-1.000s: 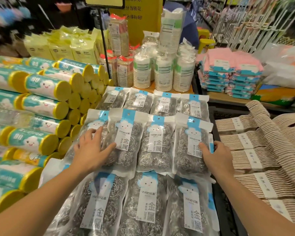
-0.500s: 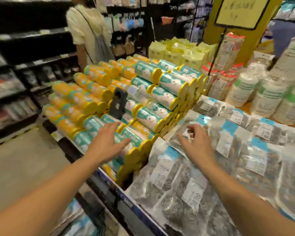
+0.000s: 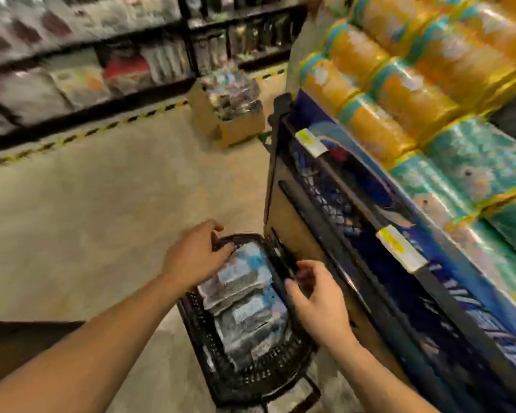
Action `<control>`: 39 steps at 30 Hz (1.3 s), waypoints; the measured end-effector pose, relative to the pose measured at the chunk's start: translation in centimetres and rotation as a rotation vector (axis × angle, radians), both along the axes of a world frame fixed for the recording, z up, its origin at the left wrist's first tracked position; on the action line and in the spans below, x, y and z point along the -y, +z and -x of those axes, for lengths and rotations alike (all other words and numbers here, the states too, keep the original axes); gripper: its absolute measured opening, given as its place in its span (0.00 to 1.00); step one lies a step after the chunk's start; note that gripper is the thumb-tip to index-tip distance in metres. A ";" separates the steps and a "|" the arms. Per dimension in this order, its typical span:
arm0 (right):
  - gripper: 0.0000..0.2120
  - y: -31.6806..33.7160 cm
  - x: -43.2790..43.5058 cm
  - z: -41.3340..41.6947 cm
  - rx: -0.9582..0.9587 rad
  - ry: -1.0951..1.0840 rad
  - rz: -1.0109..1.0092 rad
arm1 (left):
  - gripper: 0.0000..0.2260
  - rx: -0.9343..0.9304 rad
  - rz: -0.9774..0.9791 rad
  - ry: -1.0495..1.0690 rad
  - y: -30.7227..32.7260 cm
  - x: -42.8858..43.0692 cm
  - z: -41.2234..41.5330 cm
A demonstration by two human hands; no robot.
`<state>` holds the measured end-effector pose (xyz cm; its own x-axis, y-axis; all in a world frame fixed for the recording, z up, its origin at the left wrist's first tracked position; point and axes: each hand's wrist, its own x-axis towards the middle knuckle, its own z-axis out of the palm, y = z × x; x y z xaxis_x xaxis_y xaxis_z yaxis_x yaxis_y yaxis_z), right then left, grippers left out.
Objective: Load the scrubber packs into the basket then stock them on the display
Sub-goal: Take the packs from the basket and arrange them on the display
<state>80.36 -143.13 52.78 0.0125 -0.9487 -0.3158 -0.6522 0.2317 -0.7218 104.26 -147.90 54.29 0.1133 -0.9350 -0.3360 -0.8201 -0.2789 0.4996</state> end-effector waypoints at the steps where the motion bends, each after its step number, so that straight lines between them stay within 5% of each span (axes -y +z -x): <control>1: 0.17 -3.5 -0.4 -1.5 0.013 -0.025 -0.087 | 0.19 0.005 -0.034 -0.001 -2.7 0.2 -1.4; 7: 0.16 -23.9 -3.0 -5.4 0.083 -0.370 -0.601 | 0.16 0.058 -0.204 -0.039 -19.2 1.5 -5.6; 12: 0.18 -37.0 -5.7 -6.0 0.155 -0.521 -0.845 | 0.30 0.123 -0.295 -0.081 -31.6 2.1 -7.0; 16: 0.37 -43.3 -5.2 -7.2 0.146 -0.596 -0.951 | 0.38 0.192 -0.335 -0.147 -38.4 3.5 -7.0; 19: 0.50 -45.8 -4.5 -7.4 0.158 -0.750 -1.051 | 0.46 0.208 -0.346 -0.206 -42.2 4.6 -6.5; 21: 0.48 -47.0 -4.5 -7.2 0.275 -0.850 -1.151 | 0.47 0.201 -0.349 -0.239 -44.1 5.3 -6.0; 24: 0.18 -49.4 -5.8 -6.5 0.504 -1.099 -1.079 | 0.48 0.267 -0.357 -0.247 -45.7 6.5 -5.4; 26: 0.12 -51.0 -7.1 -6.1 0.485 -1.242 -0.997 | 0.48 0.321 -0.393 -0.253 -46.4 7.1 -5.3; 29: 0.17 -52.6 -8.5 -5.7 0.412 -1.255 -0.994 | 0.46 0.267 -0.411 -0.236 -46.8 7.6 -5.5; 35: 0.40 -52.1 -9.1 -6.4 0.601 -1.141 -1.075 | 0.36 0.211 -0.372 -0.174 -45.5 7.3 -5.2; 39: 0.43 -50.4 -9.2 -6.8 0.668 -1.087 -1.072 | 0.34 0.118 -0.375 -0.097 -44.4 6.7 -5.9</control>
<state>87.12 -133.93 2.39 -0.0720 0.0238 -0.9971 0.4713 0.8819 -0.0129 110.15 -154.61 9.90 0.0891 -0.7581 -0.6460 -0.8971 -0.3429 0.2786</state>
